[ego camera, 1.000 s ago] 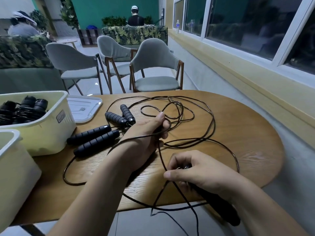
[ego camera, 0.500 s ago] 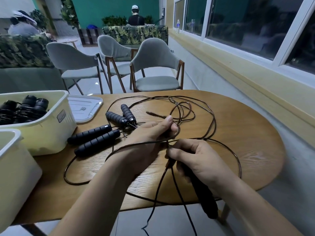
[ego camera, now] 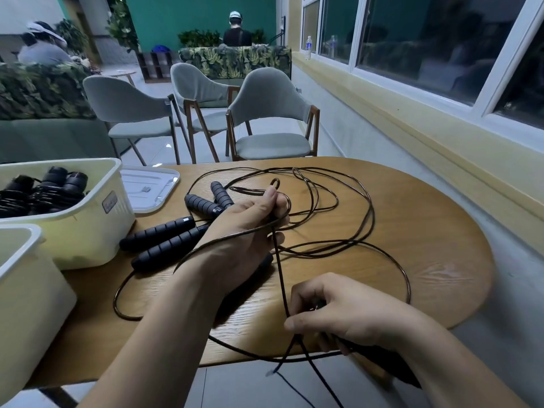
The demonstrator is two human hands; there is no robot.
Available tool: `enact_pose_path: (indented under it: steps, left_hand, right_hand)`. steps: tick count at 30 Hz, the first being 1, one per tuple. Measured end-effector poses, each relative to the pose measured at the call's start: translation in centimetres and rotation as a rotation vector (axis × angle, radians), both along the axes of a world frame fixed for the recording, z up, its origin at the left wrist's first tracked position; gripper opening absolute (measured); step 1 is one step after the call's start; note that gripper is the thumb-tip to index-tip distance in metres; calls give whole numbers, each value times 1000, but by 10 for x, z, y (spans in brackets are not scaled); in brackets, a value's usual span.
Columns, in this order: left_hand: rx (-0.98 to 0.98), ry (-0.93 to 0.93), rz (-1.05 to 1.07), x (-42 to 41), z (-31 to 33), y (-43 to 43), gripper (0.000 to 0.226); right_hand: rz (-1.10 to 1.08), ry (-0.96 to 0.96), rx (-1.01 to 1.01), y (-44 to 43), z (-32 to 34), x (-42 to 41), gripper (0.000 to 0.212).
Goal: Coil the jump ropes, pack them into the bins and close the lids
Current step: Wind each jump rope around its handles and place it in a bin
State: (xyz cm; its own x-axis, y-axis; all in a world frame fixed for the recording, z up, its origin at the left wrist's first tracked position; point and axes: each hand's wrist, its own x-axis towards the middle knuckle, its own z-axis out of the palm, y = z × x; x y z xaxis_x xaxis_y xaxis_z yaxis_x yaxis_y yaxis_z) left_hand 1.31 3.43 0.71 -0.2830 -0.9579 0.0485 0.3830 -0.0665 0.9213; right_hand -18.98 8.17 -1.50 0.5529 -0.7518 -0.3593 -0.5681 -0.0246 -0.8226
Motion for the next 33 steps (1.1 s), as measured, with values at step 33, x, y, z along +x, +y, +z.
enact_pose_path:
  steps: [33]
  left_hand:
    - [-31,-2,-90,-4,2,6,33]
  right_hand:
    - [-258,-503,-77,-1,0,13,25]
